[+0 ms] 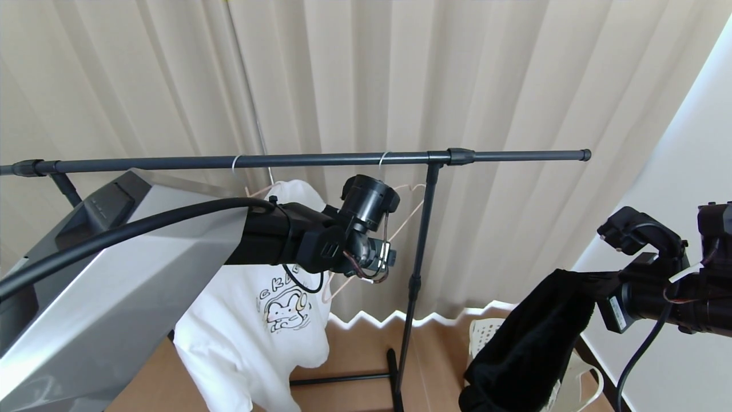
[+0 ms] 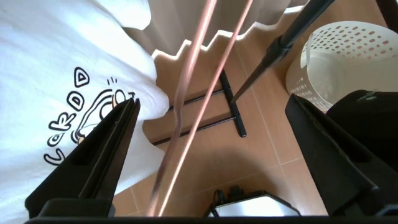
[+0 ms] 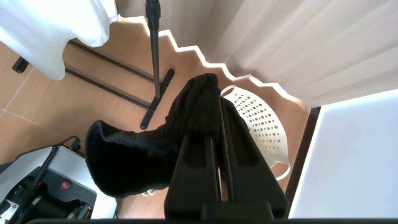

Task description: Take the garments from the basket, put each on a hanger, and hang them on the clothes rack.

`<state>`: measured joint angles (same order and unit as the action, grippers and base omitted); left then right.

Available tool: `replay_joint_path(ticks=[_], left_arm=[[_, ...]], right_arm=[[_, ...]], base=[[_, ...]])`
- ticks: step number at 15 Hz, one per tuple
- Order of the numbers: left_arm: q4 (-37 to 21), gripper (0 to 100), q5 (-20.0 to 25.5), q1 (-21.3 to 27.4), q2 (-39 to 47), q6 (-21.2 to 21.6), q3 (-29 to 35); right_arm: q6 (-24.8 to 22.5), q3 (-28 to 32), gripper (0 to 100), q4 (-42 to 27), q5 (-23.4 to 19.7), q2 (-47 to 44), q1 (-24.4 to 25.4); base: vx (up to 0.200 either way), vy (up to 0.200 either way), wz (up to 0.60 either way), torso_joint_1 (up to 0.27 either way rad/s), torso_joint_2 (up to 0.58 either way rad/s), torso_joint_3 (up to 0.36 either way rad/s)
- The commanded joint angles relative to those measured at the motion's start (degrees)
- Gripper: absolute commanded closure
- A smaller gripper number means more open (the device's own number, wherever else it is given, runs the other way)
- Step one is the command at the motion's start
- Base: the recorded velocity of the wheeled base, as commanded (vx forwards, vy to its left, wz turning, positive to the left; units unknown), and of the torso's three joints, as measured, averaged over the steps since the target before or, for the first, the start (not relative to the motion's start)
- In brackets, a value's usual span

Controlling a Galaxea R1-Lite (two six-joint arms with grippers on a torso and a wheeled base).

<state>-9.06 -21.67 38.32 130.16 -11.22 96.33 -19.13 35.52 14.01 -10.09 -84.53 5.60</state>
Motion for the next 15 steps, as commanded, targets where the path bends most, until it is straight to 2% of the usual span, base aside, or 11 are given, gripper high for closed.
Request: replay_joint_path(ticks=[1, 2, 4, 5, 6, 7, 9, 15], left_arm=[[0.09, 0, -0.03, -0.52, -0.43, 0.14, -0.09], [0.09, 0, 0.32, -1.4, -0.43, 0.49, -0.18], [0.71, 0, 4.62, -3.16, -1.22, 0.67, -1.76], [2.11, 0, 7.17, -3.95, -2.37, 0.93, -3.69], [2.64, 0, 7.79, -4.21, -2.63, 1.11, -4.31], [5.89, 0, 10.42, -5.0, -3.86, 3.31, -7.74], [11.69, 0, 10.86, -5.09, -3.77, 5.15, -11.78], [15.21, 0, 10.78, -4.65, -2.63, 7.88, -12.31]], right_arm=[[-0.03, -0.02, 100, 0.06, -0.01, -0.02, 0.12], [-0.03, -0.02, 100, 0.06, -0.01, -0.02, 0.12], [-0.03, -0.02, 100, 0.06, -0.01, -0.2, 0.12], [-0.03, -0.02, 100, 0.06, -0.01, -0.28, 0.21], [-0.03, -0.02, 100, 0.06, 0.07, -0.37, 0.12], [-0.03, -0.02, 100, 0.06, -0.01, -0.46, 0.12], [-0.03, -0.1, 100, 0.06, -0.01, -0.55, 0.21], [-0.03, -0.19, 100, -0.03, -0.01, -0.55, 0.38]], base=[[0.0, 0.0, 0.0, 0.0, 0.0, 0.0], [0.0, 0.0, 0.0, 0.0, 0.0, 0.0], [0.0, 0.0, 0.0, 0.0, 0.0, 0.0], [0.0, 0.0, 0.0, 0.0, 0.0, 0.0], [0.0, 0.0, 0.0, 0.0, 0.0, 0.0], [0.0, 0.0, 0.0, 0.0, 0.0, 0.0], [0.0, 0.0, 0.0, 0.0, 0.0, 0.0], [0.0, 0.0, 0.0, 0.0, 0.0, 0.0]])
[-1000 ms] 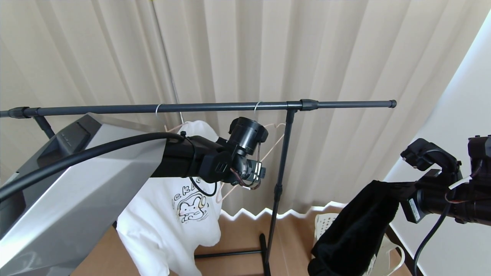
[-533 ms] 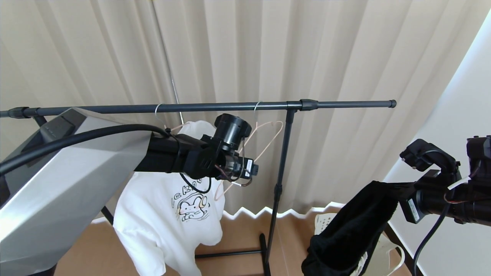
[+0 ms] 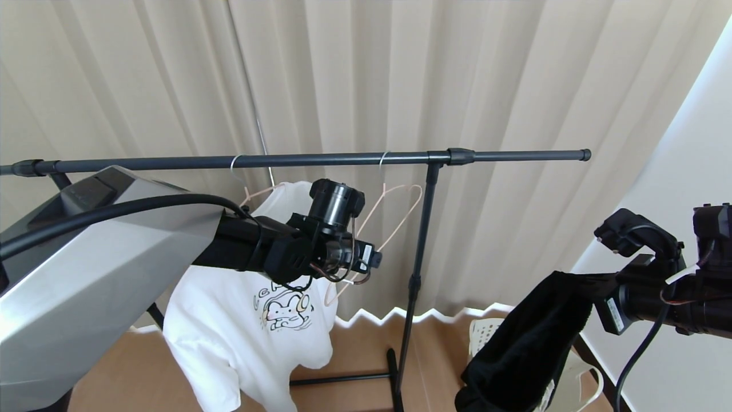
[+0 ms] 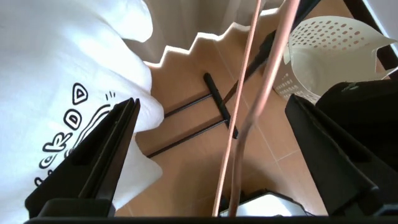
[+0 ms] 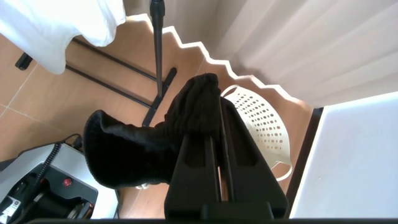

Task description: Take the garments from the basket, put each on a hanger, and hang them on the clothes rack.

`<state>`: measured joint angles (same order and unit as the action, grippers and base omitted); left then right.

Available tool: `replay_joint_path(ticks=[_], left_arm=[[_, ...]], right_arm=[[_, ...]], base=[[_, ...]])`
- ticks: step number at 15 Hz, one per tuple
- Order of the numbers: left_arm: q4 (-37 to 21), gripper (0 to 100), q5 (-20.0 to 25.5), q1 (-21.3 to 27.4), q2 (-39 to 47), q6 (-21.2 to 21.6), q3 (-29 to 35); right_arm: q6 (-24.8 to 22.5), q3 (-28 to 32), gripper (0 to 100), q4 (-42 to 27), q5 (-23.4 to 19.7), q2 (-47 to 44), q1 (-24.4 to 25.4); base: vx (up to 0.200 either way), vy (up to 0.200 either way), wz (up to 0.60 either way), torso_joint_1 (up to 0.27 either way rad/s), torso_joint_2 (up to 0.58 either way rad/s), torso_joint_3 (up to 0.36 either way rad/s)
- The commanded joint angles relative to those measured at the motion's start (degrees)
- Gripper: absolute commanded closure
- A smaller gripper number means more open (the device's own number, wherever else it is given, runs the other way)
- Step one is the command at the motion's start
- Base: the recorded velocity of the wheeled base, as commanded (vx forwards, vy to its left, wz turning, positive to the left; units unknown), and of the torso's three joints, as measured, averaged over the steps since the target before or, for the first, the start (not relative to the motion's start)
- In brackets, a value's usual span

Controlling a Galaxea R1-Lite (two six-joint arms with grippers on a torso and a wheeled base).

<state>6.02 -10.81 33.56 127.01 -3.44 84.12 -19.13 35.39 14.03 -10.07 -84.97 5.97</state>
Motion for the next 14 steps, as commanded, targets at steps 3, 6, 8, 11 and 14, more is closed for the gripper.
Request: replay_joint_path(ticks=[3, 6, 8, 11, 14], left_arm=[[1.62, 0, -0.09, 0.19, 1.31, 0.1, -0.18], [1.71, 100, -0.17, 0.1, 1.48, 0.1, -0.79], [2.06, 100, -0.26, 0.1, 1.39, 0.1, -0.71], [3.29, 100, -0.61, -0.07, 1.13, 0.01, -0.44], [4.09, 100, -2.63, 0.19, -0.19, -0.08, -0.97]], right_arm=[[-0.03, -0.06, 100, 0.03, -0.04, -0.11, 0.18], [-0.03, -0.06, 100, 0.03, -0.04, -0.11, 0.18], [-0.03, -0.06, 100, 0.03, -0.04, -0.11, 0.18], [-0.03, -0.06, 100, -0.06, -0.04, -0.11, 0.18], [-0.03, -0.15, 100, 0.03, -0.04, -0.02, 0.18]], base=[[0.0, 0.0, 0.0, 0.0, 0.0, 0.0], [0.0, 0.0, 0.0, 0.0, 0.0, 0.0], [0.0, 0.0, 0.0, 0.0, 0.0, 0.0], [0.0, 0.0, 0.0, 0.0, 0.0, 0.0], [0.0, 0.0, 0.0, 0.0, 0.0, 0.0]])
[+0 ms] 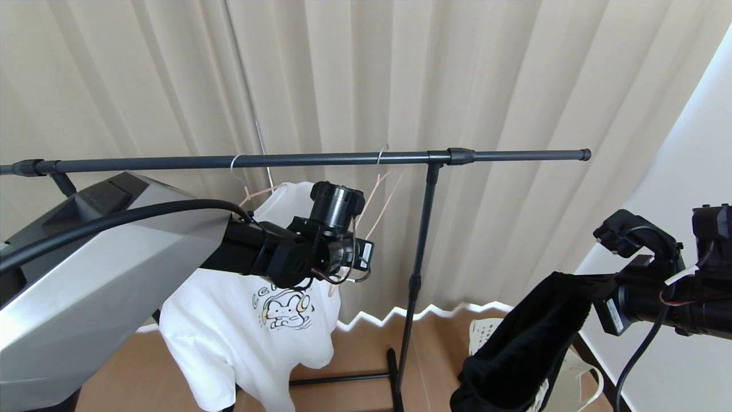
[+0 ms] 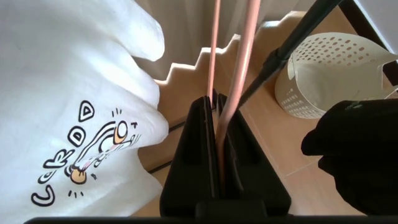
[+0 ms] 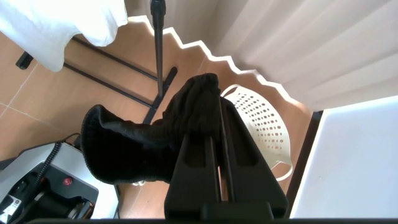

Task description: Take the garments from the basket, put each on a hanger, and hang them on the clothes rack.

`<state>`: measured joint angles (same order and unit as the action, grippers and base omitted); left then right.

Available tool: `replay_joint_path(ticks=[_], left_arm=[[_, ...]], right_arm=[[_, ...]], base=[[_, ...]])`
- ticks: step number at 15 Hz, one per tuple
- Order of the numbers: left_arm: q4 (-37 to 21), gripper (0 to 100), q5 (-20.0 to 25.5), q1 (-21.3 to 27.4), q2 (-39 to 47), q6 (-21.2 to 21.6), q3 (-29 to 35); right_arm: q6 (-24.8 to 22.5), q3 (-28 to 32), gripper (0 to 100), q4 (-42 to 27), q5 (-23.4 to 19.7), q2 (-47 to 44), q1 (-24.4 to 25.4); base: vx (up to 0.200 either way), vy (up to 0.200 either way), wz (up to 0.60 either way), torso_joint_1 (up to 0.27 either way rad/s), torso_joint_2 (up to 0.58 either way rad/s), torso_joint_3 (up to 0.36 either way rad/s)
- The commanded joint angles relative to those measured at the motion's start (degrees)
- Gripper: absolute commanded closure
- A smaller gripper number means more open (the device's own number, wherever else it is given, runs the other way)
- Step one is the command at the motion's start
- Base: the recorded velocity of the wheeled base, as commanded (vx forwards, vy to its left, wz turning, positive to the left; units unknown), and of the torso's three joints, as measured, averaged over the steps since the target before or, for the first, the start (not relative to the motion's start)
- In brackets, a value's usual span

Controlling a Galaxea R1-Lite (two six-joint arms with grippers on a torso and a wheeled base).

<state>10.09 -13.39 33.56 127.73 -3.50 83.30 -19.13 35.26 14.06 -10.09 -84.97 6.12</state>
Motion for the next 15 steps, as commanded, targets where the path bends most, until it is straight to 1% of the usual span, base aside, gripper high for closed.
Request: replay_joint_path(ticks=[1, 6, 9, 12, 15], left_arm=[[0.01, 100, -0.06, 0.28, -1.79, 0.07, -0.51], [0.1, 100, -0.06, 1.95, -6.09, -0.02, -4.64], [0.1, 100, -0.06, 2.04, -6.8, -0.28, -5.16], [2.56, 100, 0.03, 2.47, -7.15, -0.28, -7.01], [2.91, 100, 0.2, 2.74, -8.47, -0.28, -8.85]], right_arm=[[-0.03, -0.01, 100, 0.01, -0.01, -0.02, 0.03], [-0.03, -0.01, 100, 0.01, -0.01, -0.02, 0.03], [-0.03, 0.08, 100, 0.01, -0.01, -0.02, 0.03], [-0.03, 0.08, 100, 0.01, -0.01, -0.11, 0.03], [-0.03, 0.08, 100, 0.01, -0.01, -0.2, 0.03]], base=[[0.0, 0.0, 0.0, 0.0, 0.0, 0.0], [0.0, 0.0, 0.0, 0.0, 0.0, 0.0], [0.0, 0.0, 0.0, 0.0, 0.0, 0.0], [0.0, 0.0, 0.0, 0.0, 0.0, 0.0], [0.0, 0.0, 0.0, 0.0, 0.0, 0.0]])
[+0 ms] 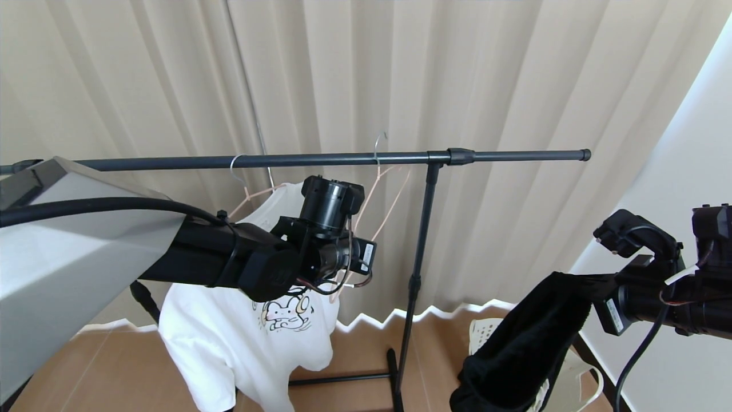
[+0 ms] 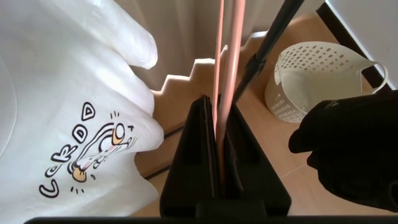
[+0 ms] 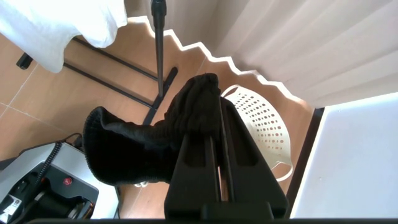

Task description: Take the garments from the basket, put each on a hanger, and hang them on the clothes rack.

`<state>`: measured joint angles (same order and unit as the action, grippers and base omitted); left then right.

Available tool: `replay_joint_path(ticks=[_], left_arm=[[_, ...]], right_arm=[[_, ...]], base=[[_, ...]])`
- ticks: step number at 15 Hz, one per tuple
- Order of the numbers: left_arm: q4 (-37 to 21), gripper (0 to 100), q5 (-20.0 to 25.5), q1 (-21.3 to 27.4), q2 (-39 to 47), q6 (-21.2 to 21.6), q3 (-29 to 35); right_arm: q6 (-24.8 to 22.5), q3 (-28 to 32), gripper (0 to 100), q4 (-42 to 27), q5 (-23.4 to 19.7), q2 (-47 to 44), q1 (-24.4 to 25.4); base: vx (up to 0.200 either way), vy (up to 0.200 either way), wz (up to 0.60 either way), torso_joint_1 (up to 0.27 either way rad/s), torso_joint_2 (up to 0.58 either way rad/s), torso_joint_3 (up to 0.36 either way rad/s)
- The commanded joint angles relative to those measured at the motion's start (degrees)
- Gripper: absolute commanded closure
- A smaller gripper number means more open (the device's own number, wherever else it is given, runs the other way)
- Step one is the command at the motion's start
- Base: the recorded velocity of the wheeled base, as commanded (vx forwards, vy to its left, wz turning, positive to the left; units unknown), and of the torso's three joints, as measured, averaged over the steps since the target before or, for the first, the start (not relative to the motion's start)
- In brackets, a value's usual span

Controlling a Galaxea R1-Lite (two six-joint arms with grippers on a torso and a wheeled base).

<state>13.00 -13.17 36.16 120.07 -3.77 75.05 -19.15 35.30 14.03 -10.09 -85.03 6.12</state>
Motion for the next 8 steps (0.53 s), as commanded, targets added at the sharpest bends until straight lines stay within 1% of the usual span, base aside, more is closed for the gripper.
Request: replay_joint_path(ticks=[1, 5, 7, 8], left_arm=[[0.01, 100, -0.02, 0.14, -1.41, -0.01, -1.48], [0.1, 100, -0.11, 0.23, -5.28, -0.01, -4.56], [0.45, 100, -0.19, 0.49, -8.88, -0.01, -8.07], [2.12, 100, -0.11, 0.67, -12.14, -0.01, -12.2]], right_arm=[[-0.01, 0.03, 100, 0.03, -0.01, -0.14, 0.03], [-0.01, 0.03, 100, 0.03, -0.01, -0.14, 0.12], [-0.01, -0.06, 100, 0.03, -0.01, -0.05, 0.65], [0.08, -0.06, 100, 0.03, -0.01, 0.21, 1.0]], base=[[0.0, 0.0, 0.0, 0.0, 0.0, 0.0], [0.0, 0.0, 0.0, 0.0, 0.0, 0.0], [0.0, 0.0, 0.0, 0.0, 0.0, 0.0], [0.0, 0.0, 0.0, 0.0, 0.0, 0.0]])
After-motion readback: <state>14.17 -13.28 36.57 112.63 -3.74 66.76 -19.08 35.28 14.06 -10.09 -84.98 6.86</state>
